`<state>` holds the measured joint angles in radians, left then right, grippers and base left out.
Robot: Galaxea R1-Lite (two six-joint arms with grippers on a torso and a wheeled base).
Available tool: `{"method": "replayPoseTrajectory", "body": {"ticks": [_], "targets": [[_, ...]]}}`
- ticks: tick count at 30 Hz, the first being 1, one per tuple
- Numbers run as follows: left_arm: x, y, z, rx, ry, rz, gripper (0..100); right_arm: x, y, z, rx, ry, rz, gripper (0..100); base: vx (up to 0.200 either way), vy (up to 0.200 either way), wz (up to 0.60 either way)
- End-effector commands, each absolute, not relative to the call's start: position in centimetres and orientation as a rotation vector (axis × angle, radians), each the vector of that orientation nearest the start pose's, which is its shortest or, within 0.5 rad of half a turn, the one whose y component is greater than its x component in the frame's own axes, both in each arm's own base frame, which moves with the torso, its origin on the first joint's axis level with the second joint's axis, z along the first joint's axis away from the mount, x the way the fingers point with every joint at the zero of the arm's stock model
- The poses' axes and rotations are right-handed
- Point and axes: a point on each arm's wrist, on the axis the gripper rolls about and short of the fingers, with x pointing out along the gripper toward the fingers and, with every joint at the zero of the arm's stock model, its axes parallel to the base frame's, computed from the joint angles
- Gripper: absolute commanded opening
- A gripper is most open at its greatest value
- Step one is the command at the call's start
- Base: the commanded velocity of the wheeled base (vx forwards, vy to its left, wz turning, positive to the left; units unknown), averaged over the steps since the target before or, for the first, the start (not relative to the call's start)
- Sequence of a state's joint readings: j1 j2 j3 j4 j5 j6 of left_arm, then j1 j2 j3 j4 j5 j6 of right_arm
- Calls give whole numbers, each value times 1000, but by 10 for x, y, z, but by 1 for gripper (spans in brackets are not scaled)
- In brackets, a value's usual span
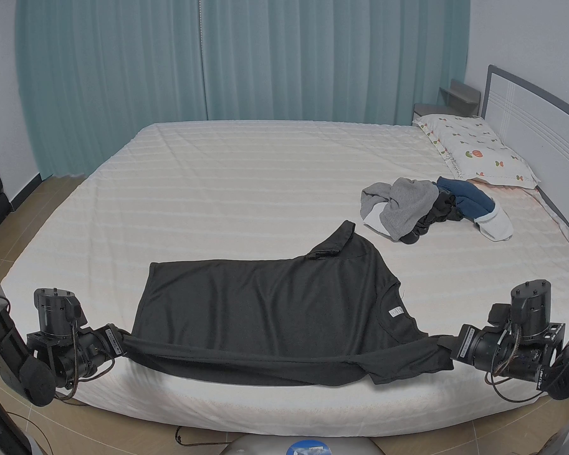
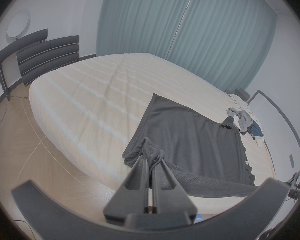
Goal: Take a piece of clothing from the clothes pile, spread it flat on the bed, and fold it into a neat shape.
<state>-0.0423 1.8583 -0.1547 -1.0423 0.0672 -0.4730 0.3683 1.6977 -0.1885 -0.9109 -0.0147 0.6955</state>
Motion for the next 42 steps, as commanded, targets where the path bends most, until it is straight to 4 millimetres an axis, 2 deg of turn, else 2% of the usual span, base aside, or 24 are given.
{"method": "replayPoseTrajectory", "body": {"ticks": [1, 5, 16, 28, 41, 42], "targets": [[231, -6, 33, -421, 660, 193, 0, 216, 78, 59, 552, 707, 93, 0, 0, 0, 0], [246, -7, 26, -423, 665, 194, 0, 237, 78, 57, 564, 687, 71, 0, 0, 0, 0], [276, -8, 5, -447, 677, 213, 0, 266, 82, 42, 578, 694, 41, 0, 0, 0, 0], [289, -6, -1, -467, 668, 226, 0, 282, 81, 38, 599, 628, 50, 0, 0, 0, 0], [306, -7, -17, -498, 679, 234, 0, 306, 88, 1, 599, 636, 46, 0, 0, 0, 0], [307, -7, -18, -500, 677, 234, 100, 307, 89, -1, 598, 638, 47, 0, 0, 0, 0]]}}
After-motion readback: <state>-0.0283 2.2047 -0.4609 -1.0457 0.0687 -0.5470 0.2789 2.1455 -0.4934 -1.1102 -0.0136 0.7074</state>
